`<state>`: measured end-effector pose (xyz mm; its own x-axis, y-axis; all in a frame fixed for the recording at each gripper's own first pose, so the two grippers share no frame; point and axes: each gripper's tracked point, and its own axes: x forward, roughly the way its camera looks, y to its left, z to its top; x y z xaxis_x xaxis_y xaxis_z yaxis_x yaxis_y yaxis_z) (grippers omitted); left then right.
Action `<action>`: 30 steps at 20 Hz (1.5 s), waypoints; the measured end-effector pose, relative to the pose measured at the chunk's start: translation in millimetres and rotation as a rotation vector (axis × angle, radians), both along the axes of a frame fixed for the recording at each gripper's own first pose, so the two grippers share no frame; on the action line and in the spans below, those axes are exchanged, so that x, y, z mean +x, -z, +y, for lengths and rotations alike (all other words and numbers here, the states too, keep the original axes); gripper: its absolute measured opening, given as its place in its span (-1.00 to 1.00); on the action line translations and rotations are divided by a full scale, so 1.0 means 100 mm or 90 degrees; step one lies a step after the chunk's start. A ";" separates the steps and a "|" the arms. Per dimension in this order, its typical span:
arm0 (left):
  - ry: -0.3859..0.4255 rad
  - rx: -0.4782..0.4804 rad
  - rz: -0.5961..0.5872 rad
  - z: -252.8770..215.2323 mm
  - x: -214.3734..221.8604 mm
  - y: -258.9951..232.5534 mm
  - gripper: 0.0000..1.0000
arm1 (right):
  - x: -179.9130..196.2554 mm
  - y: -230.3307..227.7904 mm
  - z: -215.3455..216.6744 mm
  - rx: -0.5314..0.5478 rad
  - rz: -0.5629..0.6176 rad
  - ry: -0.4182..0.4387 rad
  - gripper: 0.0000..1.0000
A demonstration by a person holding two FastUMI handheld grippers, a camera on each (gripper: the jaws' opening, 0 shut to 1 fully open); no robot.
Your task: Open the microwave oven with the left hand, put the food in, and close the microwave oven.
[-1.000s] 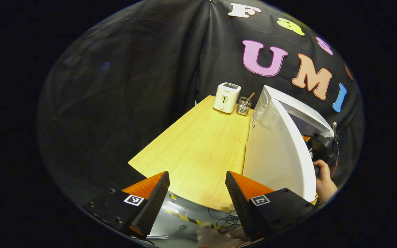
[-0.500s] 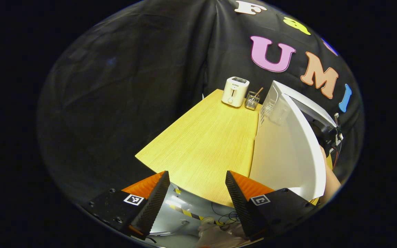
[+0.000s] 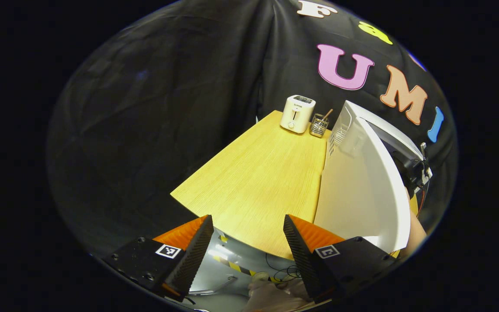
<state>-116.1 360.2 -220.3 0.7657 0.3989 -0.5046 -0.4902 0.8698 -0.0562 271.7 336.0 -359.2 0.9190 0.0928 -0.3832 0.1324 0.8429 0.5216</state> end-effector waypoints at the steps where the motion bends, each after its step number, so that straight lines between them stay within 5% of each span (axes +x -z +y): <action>1: 0.000 -0.005 0.000 -0.01 0.00 0.01 0.92 | -0.06 -0.04 0.00 -0.010 -0.007 -0.008 0.82; 2: 0.000 -0.010 0.001 -0.01 0.00 0.02 0.92 | -0.12 -0.07 0.00 -0.022 -0.013 -0.017 0.99; 6: 0.004 -0.005 0.000 -0.02 0.06 0.00 0.68 | -0.42 -0.22 -0.03 -0.055 -0.029 -0.059 0.99; 7: 0.002 0.000 -0.002 -0.01 0.08 -0.01 0.60 | -0.49 -0.25 -0.06 -0.062 -0.032 -0.064 0.82; 11: 0.006 0.023 -0.001 0.01 0.12 -0.06 0.05 | -0.78 -0.45 -0.18 -0.076 -0.045 -0.082 0.99; 12: 0.003 0.016 0.003 0.01 0.13 -0.06 -0.24 | -0.87 -0.51 -0.22 -0.086 -0.051 -0.088 0.82; 14: 0.006 0.007 -0.002 -0.03 0.19 -0.05 -0.77 | -1.03 -0.66 -0.34 -0.122 -0.072 -0.096 0.80; 16: 0.011 0.006 -0.003 -0.06 0.22 -0.05 -0.92 | -1.23 -0.75 -0.41 -0.147 -0.085 -0.108 0.99; 21: 0.059 -0.001 -0.008 -0.23 0.32 -0.05 -0.95 | -1.69 -0.95 -0.75 -0.194 -0.092 -0.110 0.99; 30: 0.154 -0.006 -0.025 -0.62 0.48 -0.09 -0.99 | -2.25 -1.13 -1.73 -0.253 -0.062 -0.012 0.99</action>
